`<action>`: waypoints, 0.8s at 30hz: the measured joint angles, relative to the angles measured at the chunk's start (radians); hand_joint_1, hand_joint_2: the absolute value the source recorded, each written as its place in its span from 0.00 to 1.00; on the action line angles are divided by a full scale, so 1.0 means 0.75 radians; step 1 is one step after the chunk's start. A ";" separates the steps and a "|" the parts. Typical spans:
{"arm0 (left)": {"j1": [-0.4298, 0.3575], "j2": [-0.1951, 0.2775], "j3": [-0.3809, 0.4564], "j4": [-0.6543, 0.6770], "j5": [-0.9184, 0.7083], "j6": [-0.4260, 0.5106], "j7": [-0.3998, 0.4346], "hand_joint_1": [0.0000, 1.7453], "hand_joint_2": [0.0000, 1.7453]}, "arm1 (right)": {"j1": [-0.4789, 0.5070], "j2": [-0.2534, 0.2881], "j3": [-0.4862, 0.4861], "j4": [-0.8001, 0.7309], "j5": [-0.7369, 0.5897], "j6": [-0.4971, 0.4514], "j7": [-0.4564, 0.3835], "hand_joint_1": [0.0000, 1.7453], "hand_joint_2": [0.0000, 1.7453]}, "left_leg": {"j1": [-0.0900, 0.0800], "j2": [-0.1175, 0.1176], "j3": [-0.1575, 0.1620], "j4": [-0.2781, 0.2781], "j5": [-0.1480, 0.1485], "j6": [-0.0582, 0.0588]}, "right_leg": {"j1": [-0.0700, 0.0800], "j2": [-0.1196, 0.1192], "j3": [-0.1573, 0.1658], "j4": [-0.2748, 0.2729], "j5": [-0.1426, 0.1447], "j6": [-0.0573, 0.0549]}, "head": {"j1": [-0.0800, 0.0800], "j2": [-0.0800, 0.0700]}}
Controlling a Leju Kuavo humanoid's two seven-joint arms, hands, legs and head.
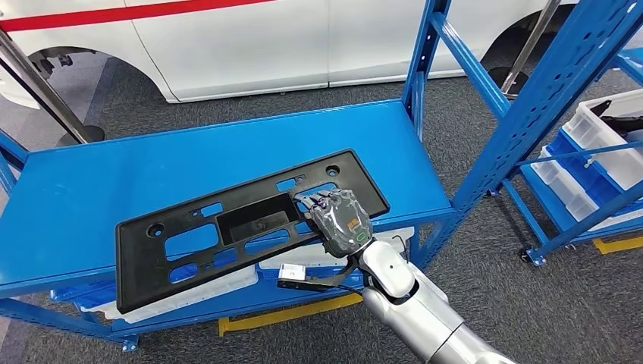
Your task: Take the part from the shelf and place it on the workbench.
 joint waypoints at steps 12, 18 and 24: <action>-0.010 -0.002 0.006 0.000 -0.003 0.002 0.003 0.00 1.00 | 0.004 -0.008 0.001 -0.014 -0.025 0.014 -0.008 1.00 1.00 | -0.022 0.010 -0.011 -0.195 0.114 0.083 | 0.000 0.000 -0.099 0.367 -0.218 0.057 | 0.001 0.000; -0.008 -0.008 0.008 0.000 -0.003 0.001 0.003 0.00 1.00 | 0.002 -0.009 0.001 -0.023 -0.026 0.014 -0.008 1.00 1.00 | -0.033 0.012 -0.087 -0.177 0.179 0.065 | 0.028 -0.009 0.213 -0.027 -0.159 0.007 | 0.001 0.000; -0.007 -0.008 0.018 0.001 -0.005 0.003 0.005 0.00 1.00 | -0.001 -0.008 0.001 -0.024 -0.034 0.016 -0.008 1.00 1.00 | -0.019 0.002 -0.153 -0.035 0.033 0.021 | 0.014 -0.018 0.151 -0.067 -0.069 -0.022 | 0.000 0.000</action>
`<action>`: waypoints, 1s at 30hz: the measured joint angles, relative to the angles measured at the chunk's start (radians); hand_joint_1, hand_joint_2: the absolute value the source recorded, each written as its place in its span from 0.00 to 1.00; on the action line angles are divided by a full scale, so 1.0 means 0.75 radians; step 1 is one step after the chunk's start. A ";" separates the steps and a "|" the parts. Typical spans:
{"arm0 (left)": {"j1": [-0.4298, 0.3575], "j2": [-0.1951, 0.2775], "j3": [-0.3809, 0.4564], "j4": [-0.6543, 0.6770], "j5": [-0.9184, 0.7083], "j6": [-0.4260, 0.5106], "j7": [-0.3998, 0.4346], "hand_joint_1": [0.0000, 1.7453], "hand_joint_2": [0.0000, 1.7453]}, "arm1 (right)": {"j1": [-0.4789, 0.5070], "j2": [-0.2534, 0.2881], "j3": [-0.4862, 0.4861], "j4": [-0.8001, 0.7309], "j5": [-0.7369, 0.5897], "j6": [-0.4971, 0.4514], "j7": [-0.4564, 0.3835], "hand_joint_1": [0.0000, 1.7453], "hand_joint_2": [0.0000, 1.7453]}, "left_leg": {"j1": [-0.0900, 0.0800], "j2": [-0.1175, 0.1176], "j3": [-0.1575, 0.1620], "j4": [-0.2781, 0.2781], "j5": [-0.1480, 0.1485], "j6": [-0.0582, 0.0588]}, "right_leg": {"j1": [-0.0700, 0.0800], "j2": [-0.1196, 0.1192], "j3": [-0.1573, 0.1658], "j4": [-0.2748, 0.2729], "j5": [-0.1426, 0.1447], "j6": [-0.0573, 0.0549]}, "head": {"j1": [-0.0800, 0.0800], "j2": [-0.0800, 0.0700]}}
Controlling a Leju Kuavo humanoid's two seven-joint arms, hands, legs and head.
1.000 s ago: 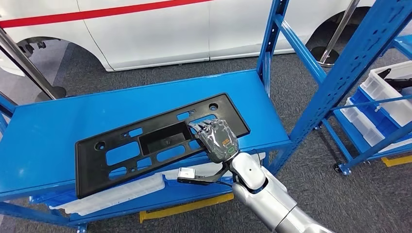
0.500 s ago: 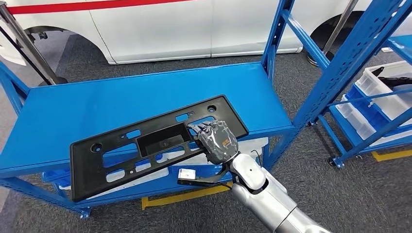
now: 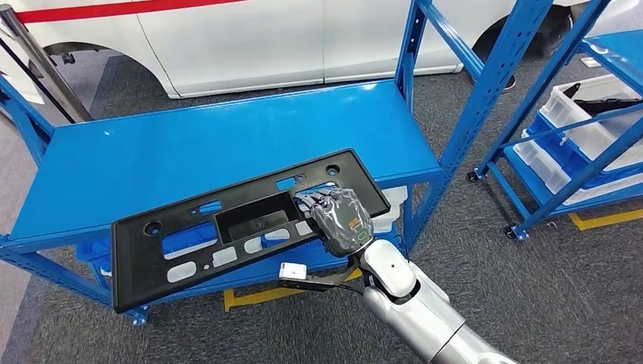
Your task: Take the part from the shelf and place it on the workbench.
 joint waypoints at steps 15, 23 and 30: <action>-0.011 0.001 0.007 0.001 -0.004 0.002 0.010 0.00 1.00 | 0.004 -0.002 0.001 0.001 -0.007 0.015 0.001 1.00 1.00 | 0.026 0.002 0.205 -0.148 0.014 0.046 | -0.030 0.009 -0.241 0.184 -0.016 0.097 | 0.002 0.000; -0.010 -0.007 0.009 0.001 -0.012 0.001 0.013 0.00 1.00 | -0.004 0.000 0.002 0.011 -0.017 0.033 0.001 1.00 1.00 | -0.021 0.006 0.041 -0.138 0.146 0.061 | 0.023 0.008 0.010 0.173 -0.086 0.019 | 0.002 0.000; -0.008 -0.009 0.011 0.001 -0.015 0.003 0.016 0.00 1.00 | -0.024 0.015 0.006 0.024 -0.028 0.046 0.003 1.00 1.00 | -0.010 -0.001 -0.009 -0.080 0.090 0.018 | 0.026 -0.004 0.069 -0.041 -0.032 -0.020 | 0.001 0.000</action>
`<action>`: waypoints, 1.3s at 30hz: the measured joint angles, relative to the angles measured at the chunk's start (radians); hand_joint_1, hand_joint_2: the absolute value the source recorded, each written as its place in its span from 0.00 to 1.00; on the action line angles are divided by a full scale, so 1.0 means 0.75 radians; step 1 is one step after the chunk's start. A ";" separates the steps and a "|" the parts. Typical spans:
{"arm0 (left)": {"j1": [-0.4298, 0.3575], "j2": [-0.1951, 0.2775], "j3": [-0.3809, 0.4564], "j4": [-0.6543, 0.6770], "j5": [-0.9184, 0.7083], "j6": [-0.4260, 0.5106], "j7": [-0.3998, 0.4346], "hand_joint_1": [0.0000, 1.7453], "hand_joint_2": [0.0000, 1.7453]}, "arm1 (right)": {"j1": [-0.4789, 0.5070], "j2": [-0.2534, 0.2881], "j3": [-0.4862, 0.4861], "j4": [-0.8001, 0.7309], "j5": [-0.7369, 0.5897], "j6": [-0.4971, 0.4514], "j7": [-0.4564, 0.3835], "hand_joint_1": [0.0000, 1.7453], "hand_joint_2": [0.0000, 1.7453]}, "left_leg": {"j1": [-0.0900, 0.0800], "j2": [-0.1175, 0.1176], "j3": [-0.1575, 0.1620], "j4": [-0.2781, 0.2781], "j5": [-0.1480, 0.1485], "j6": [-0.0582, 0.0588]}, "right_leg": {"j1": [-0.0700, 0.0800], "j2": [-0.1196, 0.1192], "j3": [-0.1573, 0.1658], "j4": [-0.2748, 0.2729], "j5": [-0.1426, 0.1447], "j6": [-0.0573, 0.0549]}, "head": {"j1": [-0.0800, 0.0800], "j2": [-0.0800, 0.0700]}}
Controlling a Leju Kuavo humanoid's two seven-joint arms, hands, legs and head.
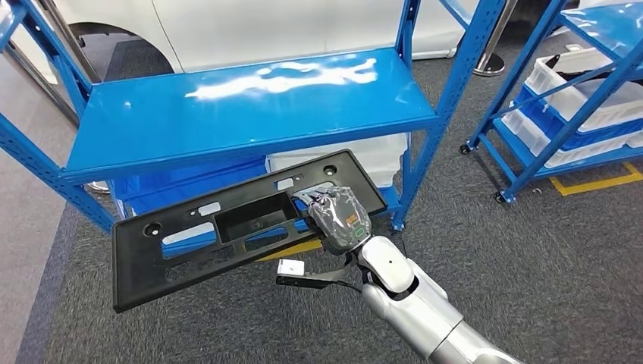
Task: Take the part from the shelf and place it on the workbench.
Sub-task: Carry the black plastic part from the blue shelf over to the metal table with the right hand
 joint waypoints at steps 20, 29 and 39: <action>0.004 -0.001 0.010 0.000 -0.015 -0.006 -0.046 0.00 1.00 | -0.010 0.020 0.022 0.053 -0.010 0.011 0.004 1.00 1.00 | 0.016 -0.046 0.183 -0.055 -0.061 0.043 | -0.033 0.014 -0.328 0.444 -0.079 0.086 | -0.002 0.000; 0.005 -0.017 0.011 0.002 -0.016 -0.007 -0.045 0.00 1.00 | -0.026 0.025 0.026 0.057 -0.010 0.012 0.005 1.00 1.00 | 0.021 -0.109 0.152 -0.051 -0.055 0.001 | -0.019 0.061 -0.114 0.039 0.066 0.016 | -0.002 0.000; 0.005 -0.016 0.031 0.002 -0.025 -0.010 -0.042 0.00 1.00 | -0.026 0.029 0.026 0.066 -0.006 0.013 0.013 1.00 1.00 | 0.042 0.071 0.127 -0.019 -0.035 -0.051 | -0.029 -0.092 -0.111 0.082 0.020 0.055 | -0.006 0.000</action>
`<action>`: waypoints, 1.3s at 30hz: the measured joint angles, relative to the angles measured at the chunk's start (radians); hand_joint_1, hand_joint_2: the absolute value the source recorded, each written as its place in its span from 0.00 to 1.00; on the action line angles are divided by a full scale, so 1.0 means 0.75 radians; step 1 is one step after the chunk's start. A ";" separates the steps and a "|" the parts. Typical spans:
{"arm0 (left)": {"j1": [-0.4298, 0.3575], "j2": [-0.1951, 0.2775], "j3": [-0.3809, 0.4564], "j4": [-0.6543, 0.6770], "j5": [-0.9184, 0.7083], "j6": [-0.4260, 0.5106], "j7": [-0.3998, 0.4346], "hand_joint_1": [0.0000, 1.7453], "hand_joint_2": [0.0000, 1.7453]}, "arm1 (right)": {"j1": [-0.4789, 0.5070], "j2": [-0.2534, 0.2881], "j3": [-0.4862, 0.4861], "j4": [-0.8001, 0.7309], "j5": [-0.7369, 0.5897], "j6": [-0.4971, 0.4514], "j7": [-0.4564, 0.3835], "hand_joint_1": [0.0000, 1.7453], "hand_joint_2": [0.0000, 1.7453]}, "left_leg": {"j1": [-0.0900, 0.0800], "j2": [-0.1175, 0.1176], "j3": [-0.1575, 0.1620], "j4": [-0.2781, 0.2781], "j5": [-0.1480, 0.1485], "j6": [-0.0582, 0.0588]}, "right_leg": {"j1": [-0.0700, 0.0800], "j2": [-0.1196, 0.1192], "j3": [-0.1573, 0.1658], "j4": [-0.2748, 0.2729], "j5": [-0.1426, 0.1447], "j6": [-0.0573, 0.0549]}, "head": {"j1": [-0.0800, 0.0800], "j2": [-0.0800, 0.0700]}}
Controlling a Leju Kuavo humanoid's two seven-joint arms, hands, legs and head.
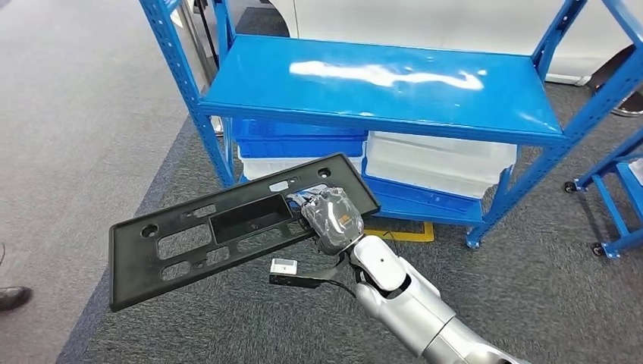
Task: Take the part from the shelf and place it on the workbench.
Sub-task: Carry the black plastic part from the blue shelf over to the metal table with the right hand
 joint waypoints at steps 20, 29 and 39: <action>0.006 -0.001 0.003 0.000 -0.006 0.002 0.013 0.00 1.00 | 0.025 0.013 0.009 -0.011 0.052 -0.014 0.016 1.00 1.00 | 0.002 -0.237 -0.043 -0.023 0.048 0.027 | -0.010 0.170 0.016 0.002 -0.010 -0.007 | 0.000 0.000; 0.005 0.004 0.003 0.000 -0.020 0.005 0.016 0.00 1.00 | 0.056 0.031 0.012 0.000 0.071 -0.043 0.023 1.00 1.00 | -0.003 -0.048 -0.067 0.141 -0.051 0.002 | -0.003 0.005 0.003 0.000 -0.002 -0.019 | -0.003 0.000; 0.004 0.006 0.003 0.000 -0.022 0.007 0.018 0.00 1.00 | 0.061 0.035 0.013 0.000 0.074 -0.056 0.021 1.00 1.00 | -0.007 -0.085 0.022 -0.055 0.020 0.081 | -0.003 0.083 -0.079 0.221 -0.151 0.035 | -0.001 0.000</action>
